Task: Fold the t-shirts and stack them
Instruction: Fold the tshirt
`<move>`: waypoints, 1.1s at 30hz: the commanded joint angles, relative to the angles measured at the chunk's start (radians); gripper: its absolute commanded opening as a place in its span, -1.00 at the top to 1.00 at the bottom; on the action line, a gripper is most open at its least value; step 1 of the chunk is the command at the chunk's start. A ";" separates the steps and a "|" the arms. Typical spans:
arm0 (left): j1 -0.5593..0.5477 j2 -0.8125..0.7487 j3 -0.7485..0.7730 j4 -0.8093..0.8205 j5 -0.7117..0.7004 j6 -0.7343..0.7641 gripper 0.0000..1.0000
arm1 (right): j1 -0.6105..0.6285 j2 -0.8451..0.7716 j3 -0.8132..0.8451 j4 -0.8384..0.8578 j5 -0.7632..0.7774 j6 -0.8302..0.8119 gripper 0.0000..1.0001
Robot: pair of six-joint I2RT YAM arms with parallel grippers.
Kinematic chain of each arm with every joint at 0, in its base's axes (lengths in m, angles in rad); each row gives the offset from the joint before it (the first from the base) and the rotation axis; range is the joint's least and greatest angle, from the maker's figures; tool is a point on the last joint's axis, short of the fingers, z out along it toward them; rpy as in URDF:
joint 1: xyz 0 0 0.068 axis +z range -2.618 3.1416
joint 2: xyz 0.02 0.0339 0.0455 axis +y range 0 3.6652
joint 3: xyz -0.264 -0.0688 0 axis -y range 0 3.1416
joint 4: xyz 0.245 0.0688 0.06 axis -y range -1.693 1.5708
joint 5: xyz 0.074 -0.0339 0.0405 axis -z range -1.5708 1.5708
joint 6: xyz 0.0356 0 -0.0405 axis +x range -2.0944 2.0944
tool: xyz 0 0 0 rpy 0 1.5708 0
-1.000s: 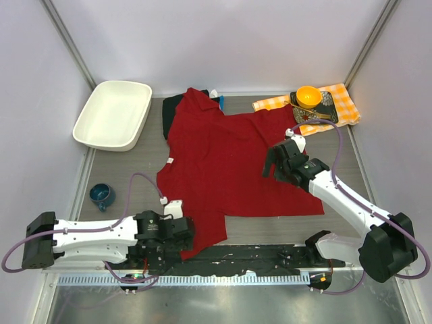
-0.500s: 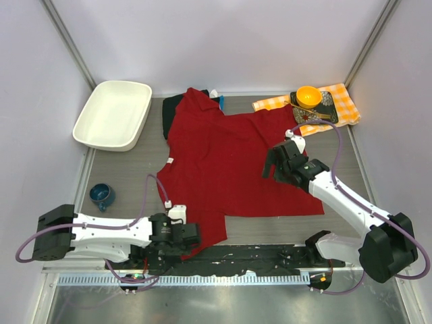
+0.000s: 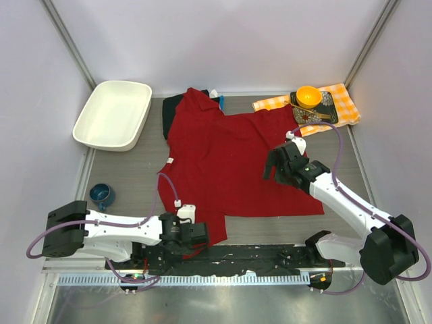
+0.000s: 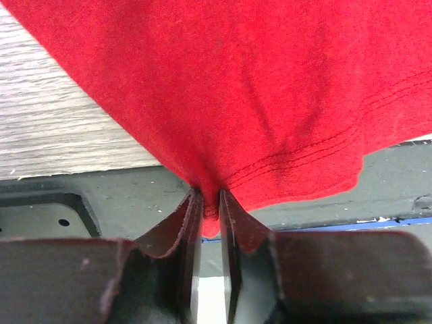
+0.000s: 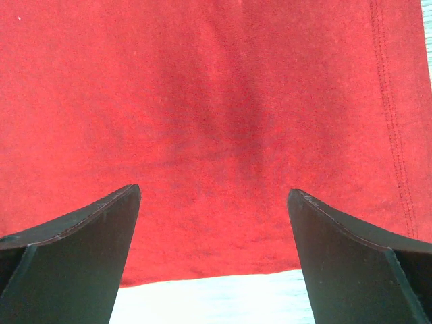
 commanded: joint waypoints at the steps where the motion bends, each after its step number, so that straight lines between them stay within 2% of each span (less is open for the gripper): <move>1: -0.004 0.056 -0.035 0.174 -0.047 -0.012 0.73 | 0.002 -0.035 -0.005 0.017 0.011 0.002 -0.93; 2: -0.004 0.058 -0.036 0.175 -0.050 -0.014 0.95 | 0.003 -0.037 -0.003 0.018 0.013 -0.001 -0.93; 3: -0.004 0.058 -0.039 0.175 -0.054 -0.019 1.00 | 0.003 -0.040 -0.003 0.017 0.017 -0.001 -0.93; 7: -0.004 0.026 -0.033 0.134 -0.104 -0.035 1.00 | 0.003 -0.042 -0.002 0.006 0.036 -0.006 -0.93; 11: 0.002 -0.059 0.022 0.025 -0.211 -0.051 1.00 | 0.002 -0.035 0.020 -0.037 0.132 0.002 -0.93; 18: 0.054 -0.224 0.079 -0.076 -0.339 -0.033 1.00 | -0.072 -0.068 -0.006 -0.063 0.214 0.057 -0.94; 20: 0.095 -0.244 0.085 -0.060 -0.351 0.016 1.00 | -0.101 -0.081 -0.025 -0.049 0.193 0.082 -0.94; 24: 0.198 -0.254 0.079 0.078 -0.307 0.144 0.99 | -0.185 -0.094 -0.075 -0.003 0.130 0.091 -0.94; 28: 0.260 -0.191 0.085 0.201 -0.259 0.237 0.99 | -0.262 -0.054 -0.094 0.005 0.067 0.093 -0.93; 33: 0.315 -0.094 0.105 0.324 -0.209 0.325 1.00 | -0.279 -0.034 -0.109 -0.046 0.042 0.114 -0.90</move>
